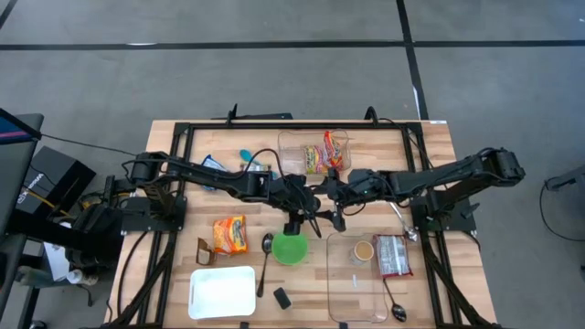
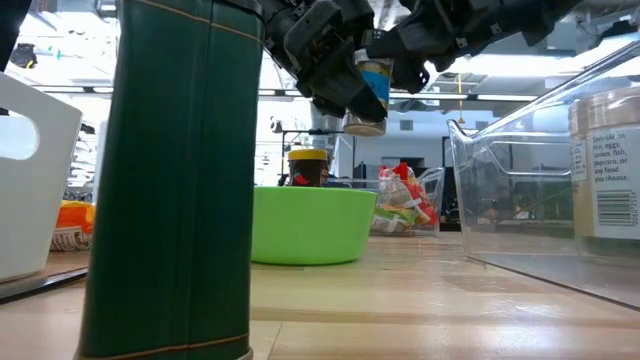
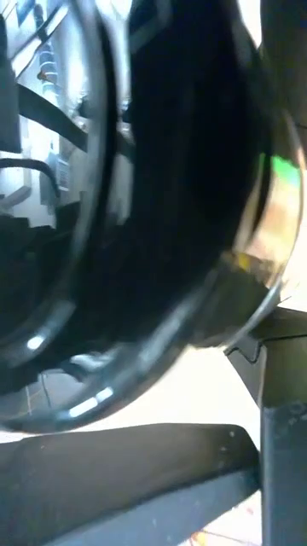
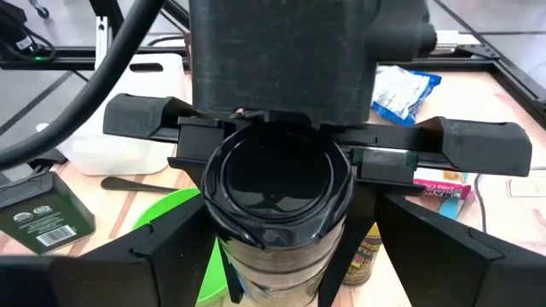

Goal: Pick & Place Food Item
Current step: Put the brown and blue seasoning into the bottom transparent bin

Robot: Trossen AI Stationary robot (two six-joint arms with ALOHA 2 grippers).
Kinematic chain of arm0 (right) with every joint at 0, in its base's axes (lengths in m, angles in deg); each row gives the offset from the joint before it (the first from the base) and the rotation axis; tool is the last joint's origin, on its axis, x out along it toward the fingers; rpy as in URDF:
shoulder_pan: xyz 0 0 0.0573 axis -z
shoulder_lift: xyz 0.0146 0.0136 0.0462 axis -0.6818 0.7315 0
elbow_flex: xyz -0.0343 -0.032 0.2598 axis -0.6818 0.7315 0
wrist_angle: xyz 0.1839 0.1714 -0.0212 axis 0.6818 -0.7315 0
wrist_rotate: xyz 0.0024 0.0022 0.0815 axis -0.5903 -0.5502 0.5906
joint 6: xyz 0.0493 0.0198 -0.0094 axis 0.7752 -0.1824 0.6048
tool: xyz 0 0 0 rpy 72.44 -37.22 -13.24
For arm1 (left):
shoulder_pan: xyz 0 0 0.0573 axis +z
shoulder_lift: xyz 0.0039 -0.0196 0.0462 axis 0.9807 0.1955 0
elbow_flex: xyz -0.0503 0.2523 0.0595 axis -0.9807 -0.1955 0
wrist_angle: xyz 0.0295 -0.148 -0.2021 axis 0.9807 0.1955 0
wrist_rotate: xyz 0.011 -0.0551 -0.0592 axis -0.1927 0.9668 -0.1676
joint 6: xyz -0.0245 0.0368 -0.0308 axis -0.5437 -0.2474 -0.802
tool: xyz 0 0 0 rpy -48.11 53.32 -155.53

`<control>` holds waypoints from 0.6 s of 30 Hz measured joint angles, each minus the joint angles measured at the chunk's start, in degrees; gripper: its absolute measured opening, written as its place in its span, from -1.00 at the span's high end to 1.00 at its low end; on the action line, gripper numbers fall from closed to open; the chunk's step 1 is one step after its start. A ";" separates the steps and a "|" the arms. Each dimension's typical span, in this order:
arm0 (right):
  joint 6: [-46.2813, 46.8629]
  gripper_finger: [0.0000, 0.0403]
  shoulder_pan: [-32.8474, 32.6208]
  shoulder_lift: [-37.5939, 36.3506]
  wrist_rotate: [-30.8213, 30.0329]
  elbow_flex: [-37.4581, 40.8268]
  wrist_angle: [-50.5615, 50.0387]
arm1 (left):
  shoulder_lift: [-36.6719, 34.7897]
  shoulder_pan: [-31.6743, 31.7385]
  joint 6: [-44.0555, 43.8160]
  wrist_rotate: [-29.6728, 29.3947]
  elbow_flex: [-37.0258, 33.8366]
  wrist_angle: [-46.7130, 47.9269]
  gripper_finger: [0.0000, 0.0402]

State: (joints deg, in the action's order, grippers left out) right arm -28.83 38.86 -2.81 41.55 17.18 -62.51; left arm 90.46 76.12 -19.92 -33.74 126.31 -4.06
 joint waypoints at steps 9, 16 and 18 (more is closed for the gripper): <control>0.01 -0.52 -0.60 0.00 -0.09 -0.49 -0.69 | 0.00 0.00 -0.02 0.03 0.00 0.00 0.09; 0.01 -0.41 -1.53 -0.02 -0.16 -0.53 -0.52 | 0.00 0.00 -0.07 0.13 0.00 -0.13 0.09; 0.01 -0.39 -1.49 -0.02 -0.16 -0.53 -0.47 | 0.00 0.00 -0.09 0.11 0.00 -0.15 0.09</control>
State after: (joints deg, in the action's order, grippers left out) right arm -28.82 37.38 -2.83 41.40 16.65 -62.98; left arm 90.46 76.12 -20.01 -33.63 126.31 -4.21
